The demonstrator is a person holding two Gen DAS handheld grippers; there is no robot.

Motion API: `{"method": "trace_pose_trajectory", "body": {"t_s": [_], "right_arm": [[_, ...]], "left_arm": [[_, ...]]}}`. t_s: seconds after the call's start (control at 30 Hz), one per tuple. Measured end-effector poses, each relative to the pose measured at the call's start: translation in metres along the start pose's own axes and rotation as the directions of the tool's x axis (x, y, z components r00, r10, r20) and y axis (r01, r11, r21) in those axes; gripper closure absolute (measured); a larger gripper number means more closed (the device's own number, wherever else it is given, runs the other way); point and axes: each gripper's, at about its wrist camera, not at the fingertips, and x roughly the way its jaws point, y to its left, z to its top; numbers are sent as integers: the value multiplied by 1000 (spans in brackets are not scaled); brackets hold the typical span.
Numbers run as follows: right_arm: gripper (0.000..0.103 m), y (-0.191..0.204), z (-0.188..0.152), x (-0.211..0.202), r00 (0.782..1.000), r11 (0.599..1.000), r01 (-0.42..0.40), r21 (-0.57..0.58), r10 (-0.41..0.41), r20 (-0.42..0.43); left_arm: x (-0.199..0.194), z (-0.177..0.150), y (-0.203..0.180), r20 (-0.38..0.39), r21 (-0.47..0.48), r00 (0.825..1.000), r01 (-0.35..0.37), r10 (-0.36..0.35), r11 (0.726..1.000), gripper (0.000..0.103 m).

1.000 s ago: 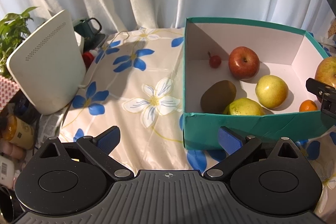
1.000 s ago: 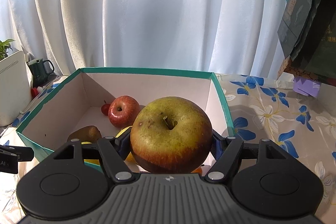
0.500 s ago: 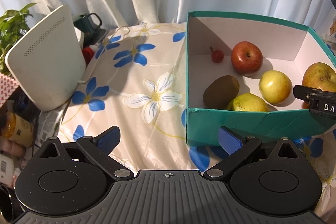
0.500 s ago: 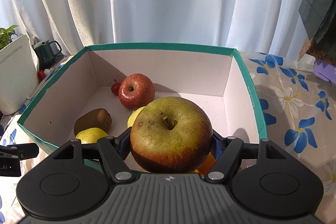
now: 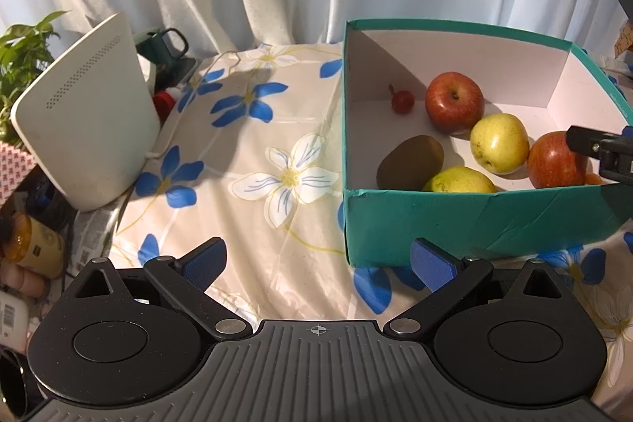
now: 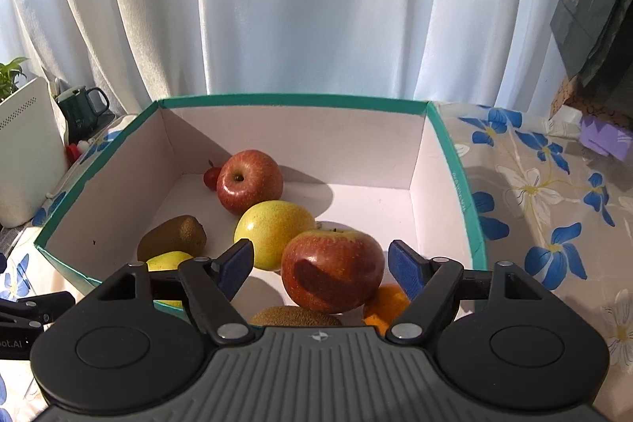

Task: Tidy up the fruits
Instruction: 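Lower the large green-red apple into the box and open the right tool, then move the left tool down to the cherry tomato on the cloth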

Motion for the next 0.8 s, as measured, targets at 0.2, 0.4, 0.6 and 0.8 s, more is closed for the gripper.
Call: {"method": "trace_pose_trajectory", "body": {"t_s": [0.2,0.4,0.6,0.8], "right_arm": [[6,-10,-4,-53,983,999,26,41,-33,181],[0,-20,-21,-103,952,996,36,86,-60,301],[0,-26,-46,-128,936,986,85,144,-128,327],[0,-30,-69,-142,939,978,74,194,-134,318]], "left_arm": [[-11,-9,-5,12,22,999,32,-32,999,1],[-22,-28,-12,34,77,996,82,-85,994,1],[-34,-56,-27,45,184,980,184,-195,966,1],[-39,-87,-33,23,241,951,294,-308,925,1]]}}
